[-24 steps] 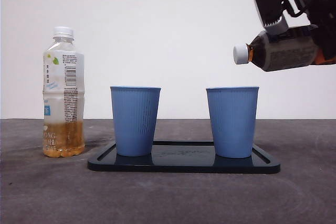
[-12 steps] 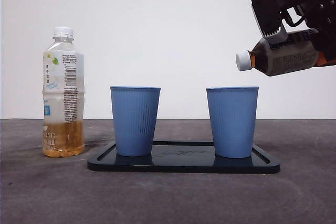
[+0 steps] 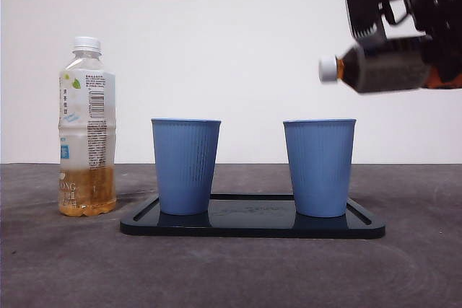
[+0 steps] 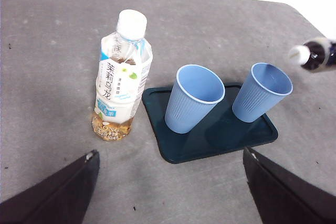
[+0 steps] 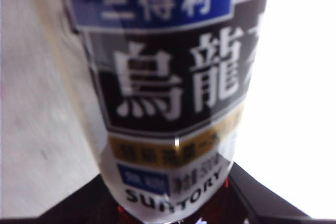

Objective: Pour the drink into the cup

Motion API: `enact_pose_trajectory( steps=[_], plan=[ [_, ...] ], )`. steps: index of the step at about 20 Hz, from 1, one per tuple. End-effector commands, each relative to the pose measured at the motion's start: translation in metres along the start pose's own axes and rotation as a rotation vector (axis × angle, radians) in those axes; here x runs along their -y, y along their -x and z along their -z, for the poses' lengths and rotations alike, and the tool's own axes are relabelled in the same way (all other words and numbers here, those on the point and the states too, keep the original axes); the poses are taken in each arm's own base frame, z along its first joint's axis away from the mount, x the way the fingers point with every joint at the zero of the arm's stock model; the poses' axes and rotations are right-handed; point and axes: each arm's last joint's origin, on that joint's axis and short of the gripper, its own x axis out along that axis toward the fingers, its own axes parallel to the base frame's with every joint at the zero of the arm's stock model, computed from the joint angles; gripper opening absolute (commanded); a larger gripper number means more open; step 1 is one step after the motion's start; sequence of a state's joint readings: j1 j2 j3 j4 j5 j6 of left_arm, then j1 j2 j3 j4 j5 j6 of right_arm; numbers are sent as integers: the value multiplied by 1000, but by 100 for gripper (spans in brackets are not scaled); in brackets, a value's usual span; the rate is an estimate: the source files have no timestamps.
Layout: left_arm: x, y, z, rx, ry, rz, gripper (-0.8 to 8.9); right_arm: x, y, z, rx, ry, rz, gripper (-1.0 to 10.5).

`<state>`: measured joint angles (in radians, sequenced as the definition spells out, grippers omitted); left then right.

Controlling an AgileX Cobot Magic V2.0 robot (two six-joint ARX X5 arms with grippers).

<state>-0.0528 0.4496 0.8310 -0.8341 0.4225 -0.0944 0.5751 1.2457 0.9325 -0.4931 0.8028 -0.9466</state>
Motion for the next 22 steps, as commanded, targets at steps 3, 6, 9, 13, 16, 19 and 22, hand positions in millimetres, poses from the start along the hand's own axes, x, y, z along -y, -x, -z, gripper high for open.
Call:
enact_pose_trajectory(
  steps=[3, 6, 9, 13, 16, 19, 22],
  plan=[
    [2, 3, -5, 25, -24, 7, 442, 47, 44, 21, 212, -580, 0, 81],
    [2, 3, -5, 26, -25, 7, 442, 57, 59, 39, 388, -938, -152, 81],
    [2, 3, -5, 25, -24, 7, 442, 59, 59, 48, 530, -1121, -247, 81],
    [2, 3, -5, 26, -24, 7, 442, 33, 45, 56, 610, -1273, -249, 81],
    [2, 3, -5, 26, -24, 7, 442, 10, 32, 58, 652, -1335, -228, 81],
    [2, 3, -5, 26, -24, 7, 447, -14, 15, 58, 683, -1381, -218, 81],
    [2, 3, -5, 26, -24, 7, 474, -37, -5, 61, 692, -1437, -222, 81]
  ],
)
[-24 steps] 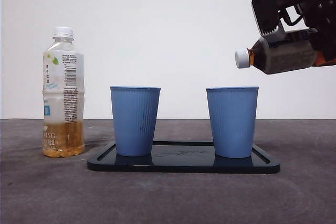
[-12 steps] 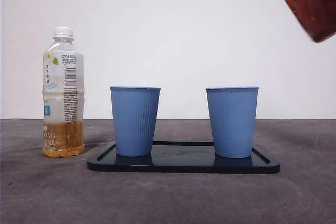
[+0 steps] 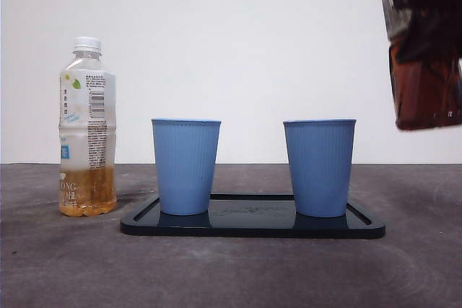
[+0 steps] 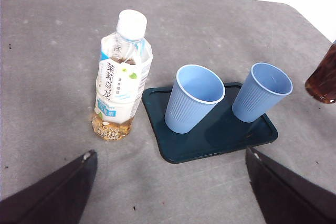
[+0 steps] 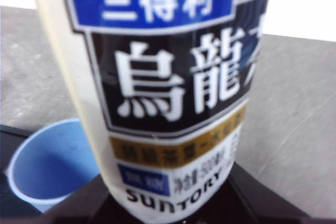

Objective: Pour the drink into the cup

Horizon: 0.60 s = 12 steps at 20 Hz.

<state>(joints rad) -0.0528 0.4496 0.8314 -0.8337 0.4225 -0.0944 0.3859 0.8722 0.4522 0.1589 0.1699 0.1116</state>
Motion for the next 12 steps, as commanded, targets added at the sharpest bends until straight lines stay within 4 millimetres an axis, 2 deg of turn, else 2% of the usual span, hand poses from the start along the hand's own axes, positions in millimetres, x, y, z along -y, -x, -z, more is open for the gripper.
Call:
enact_pose_trajectory(
  steps=[1, 5, 12],
  plan=[
    [2, 3, -5, 25, -24, 7, 474, 5, -6, 5, 77, -71, 3, 81],
    [2, 3, -5, 25, -24, 7, 474, 16, -24, 29, 91, -96, -4, 81],
    [2, 3, -5, 25, -24, 7, 474, 18, -58, 54, 60, -100, -33, 81]
  ],
)
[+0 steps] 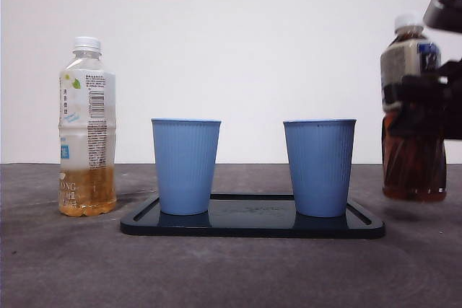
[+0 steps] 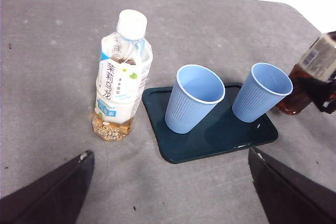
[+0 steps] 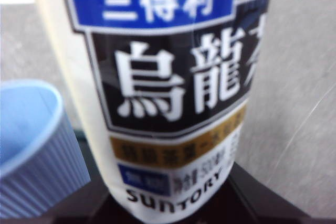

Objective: Pour the drink into the cup

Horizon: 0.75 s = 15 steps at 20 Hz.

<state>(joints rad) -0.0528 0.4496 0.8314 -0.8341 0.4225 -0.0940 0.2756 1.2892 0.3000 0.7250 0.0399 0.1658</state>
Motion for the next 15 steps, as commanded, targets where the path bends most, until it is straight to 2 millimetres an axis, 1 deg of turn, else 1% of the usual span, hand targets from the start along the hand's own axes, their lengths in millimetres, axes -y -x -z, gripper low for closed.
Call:
enact_pose_trajectory(
  steps=[1, 5, 10, 11, 13, 15],
  plan=[
    [2, 3, -5, 25, -24, 7, 474, -2, -8, -6, 71, -16, -19, 81],
    [2, 3, -5, 25, -24, 7, 474, -2, -18, 1, 83, -15, -60, 81],
    [2, 3, -5, 25, -24, 7, 474, -1, -24, 11, 49, -13, -55, 83],
    [2, 3, -5, 25, -23, 7, 474, -1, -24, 12, 45, -10, -55, 102],
    [2, 3, -5, 25, -23, 7, 474, -1, -24, 11, 47, -2, -57, 182],
    [2, 3, -5, 24, -23, 7, 474, -2, -24, 12, 39, 10, -70, 215]
  ],
)
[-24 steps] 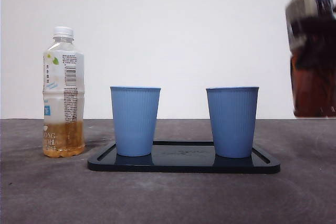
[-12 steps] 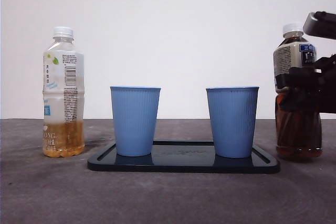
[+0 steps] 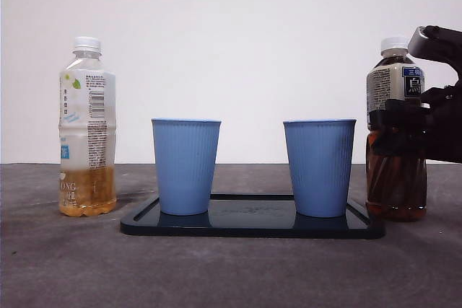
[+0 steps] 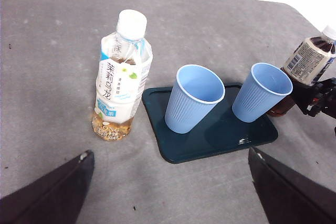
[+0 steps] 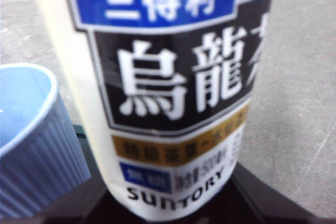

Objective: Pour the drink into the cup

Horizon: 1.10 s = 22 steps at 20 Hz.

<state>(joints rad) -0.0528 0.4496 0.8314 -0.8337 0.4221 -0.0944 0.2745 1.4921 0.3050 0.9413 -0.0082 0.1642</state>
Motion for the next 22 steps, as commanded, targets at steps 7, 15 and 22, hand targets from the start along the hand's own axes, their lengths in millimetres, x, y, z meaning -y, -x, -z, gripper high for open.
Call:
enact_pose_trajectory(
  steps=[7, 15, 22],
  plan=[
    [2, 3, -4, 24, -23, 7, 474, -2, -4, 1, -34, 50, -23, 336],
    [2, 3, -4, 23, -23, 7, 474, -2, 0, -3, -33, 55, -16, 354],
    [2, 3, -4, 23, -23, 7, 474, -3, 9, -8, -80, 64, -12, 371]
  ],
)
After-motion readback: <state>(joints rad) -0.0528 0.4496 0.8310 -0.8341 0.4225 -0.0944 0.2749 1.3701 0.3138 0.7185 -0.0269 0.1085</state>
